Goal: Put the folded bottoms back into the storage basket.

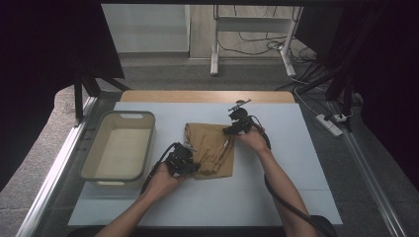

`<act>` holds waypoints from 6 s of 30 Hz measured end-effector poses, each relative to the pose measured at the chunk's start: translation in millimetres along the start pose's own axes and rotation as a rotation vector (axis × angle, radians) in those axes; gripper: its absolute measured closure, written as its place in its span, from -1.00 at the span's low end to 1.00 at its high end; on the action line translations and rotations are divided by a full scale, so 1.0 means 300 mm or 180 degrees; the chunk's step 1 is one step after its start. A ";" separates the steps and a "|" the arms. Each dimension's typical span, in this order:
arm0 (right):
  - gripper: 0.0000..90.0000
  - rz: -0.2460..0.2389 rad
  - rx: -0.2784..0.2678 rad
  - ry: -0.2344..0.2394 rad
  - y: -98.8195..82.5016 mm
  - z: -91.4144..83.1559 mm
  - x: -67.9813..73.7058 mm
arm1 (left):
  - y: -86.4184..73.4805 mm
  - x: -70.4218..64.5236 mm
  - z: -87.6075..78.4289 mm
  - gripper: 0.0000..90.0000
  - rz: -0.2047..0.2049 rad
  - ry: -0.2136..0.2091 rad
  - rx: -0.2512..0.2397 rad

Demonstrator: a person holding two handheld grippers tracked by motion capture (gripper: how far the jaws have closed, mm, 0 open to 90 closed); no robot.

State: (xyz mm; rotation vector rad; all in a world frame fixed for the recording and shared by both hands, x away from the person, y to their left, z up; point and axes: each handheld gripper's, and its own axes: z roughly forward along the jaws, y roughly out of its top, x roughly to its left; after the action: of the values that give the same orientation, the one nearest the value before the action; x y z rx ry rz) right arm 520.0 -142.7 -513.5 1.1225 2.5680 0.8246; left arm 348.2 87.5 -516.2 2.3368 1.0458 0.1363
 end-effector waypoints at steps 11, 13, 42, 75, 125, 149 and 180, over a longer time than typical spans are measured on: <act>0.82 -0.0216 0.0181 0.0063 0.028 -0.008 0.040 | -0.007 0.006 0.000 0.61 -0.0008 -0.0039 -0.0048; 0.83 -0.0235 0.0190 0.0069 0.031 -0.010 0.041 | -0.006 0.007 -0.002 0.62 -0.0024 -0.0047 -0.0051; 0.85 -0.0287 -0.0265 0.0295 0.086 -0.188 0.040 | 0.038 0.006 -0.157 0.67 -0.0044 -0.0056 -0.0459; 0.85 -0.0578 -0.0619 0.0364 0.169 -0.284 0.176 | 0.009 0.053 -0.344 0.67 -0.0026 0.0012 -0.0450; 0.84 -0.0914 -0.0825 0.0698 0.405 -0.207 0.534 | -0.272 0.263 -0.688 0.67 -0.0331 0.0240 -0.0557; 0.84 -0.1026 -0.0838 0.0903 0.491 -0.083 0.698 | -0.439 0.380 -0.771 0.67 -0.0670 0.0405 -0.0485; 0.83 -0.0984 -0.0716 0.0884 0.481 0.104 0.775 | -0.548 0.469 -0.682 0.67 -0.0989 0.0535 -0.0267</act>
State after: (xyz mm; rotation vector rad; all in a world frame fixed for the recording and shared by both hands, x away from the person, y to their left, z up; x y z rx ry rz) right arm 461.1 119.2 -451.0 0.5610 2.6797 1.2193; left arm 273.9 369.0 -453.0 2.0864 1.4428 0.2543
